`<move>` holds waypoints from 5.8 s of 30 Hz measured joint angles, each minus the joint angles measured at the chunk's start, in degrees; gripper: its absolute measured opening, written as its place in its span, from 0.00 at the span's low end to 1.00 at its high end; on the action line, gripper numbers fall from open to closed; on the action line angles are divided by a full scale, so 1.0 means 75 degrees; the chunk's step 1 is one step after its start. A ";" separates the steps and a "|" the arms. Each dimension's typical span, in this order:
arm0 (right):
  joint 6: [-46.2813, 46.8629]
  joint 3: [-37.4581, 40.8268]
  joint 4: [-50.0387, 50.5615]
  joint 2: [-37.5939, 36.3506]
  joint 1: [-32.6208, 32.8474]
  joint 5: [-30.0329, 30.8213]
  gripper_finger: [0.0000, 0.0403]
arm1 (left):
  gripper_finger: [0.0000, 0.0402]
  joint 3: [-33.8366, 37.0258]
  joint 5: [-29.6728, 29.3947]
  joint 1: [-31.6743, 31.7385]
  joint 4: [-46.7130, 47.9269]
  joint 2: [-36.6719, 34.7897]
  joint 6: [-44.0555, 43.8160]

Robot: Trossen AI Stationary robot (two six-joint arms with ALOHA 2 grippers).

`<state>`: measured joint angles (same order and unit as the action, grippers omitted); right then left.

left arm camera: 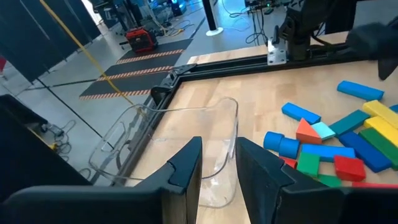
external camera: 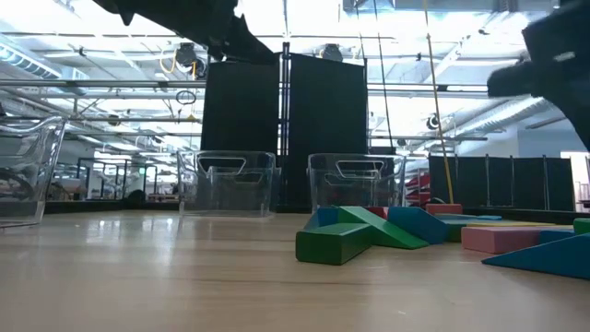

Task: Sort blocks by size
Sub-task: Put the blue rectangular block into the top right transparent bin, then put the green rectangular block into the top right transparent bin

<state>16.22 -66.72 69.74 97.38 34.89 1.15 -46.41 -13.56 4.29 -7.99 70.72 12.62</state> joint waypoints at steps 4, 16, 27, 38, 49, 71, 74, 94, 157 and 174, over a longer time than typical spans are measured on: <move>-0.0090 0.0000 0.0006 0.0435 0.0210 0.0000 0.42 | 0.25 0.0000 0.0001 -0.0111 0.0000 0.0000 -0.0043; -0.0311 0.0796 -0.0019 0.0839 0.0462 0.0067 0.42 | 0.25 0.0000 0.0011 -0.0341 -0.0073 0.0000 -0.0034; -0.0241 0.1682 -0.0452 0.0797 0.0401 0.0448 0.43 | 0.25 0.0000 0.0001 -0.0335 -0.0071 0.0000 -0.0023; -0.0499 0.1392 -0.0901 0.0813 0.0356 0.0603 0.42 | 0.25 0.0000 -0.0009 -0.0335 -0.0066 0.0000 -0.0032; -0.0533 0.1478 -0.1249 0.0796 0.0195 0.0513 0.37 | 0.25 0.0000 -0.0033 -0.0341 -0.0064 0.0000 -0.0035; 0.0627 0.1486 -0.1885 -0.0552 -0.0239 0.1408 0.14 | 0.25 0.0000 -0.0032 -0.0341 -0.0067 0.0000 -0.0046; 0.0643 0.1487 -0.2152 -0.0905 -0.0404 0.1675 0.14 | 0.25 0.0000 -0.0032 -0.0341 -0.0067 0.0000 -0.0046; 0.0348 0.1483 -0.4740 -0.1435 -0.2264 0.3055 0.14 | 0.25 0.0000 -0.0032 -0.0341 -0.0068 0.0008 -0.0049; -0.0853 0.1473 -0.9122 -0.0110 -0.8944 0.0383 0.20 | 0.25 -0.0003 -0.0090 -0.0320 -0.0265 0.0157 -0.0028; -0.1054 0.1084 -0.9000 0.0343 -0.8938 0.0428 0.27 | 0.25 -0.0003 -0.0090 -0.0320 -0.0195 0.0157 -0.0021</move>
<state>8.32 -58.59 2.24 99.96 -32.14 4.36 -46.44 -14.24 1.89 -9.45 71.90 12.46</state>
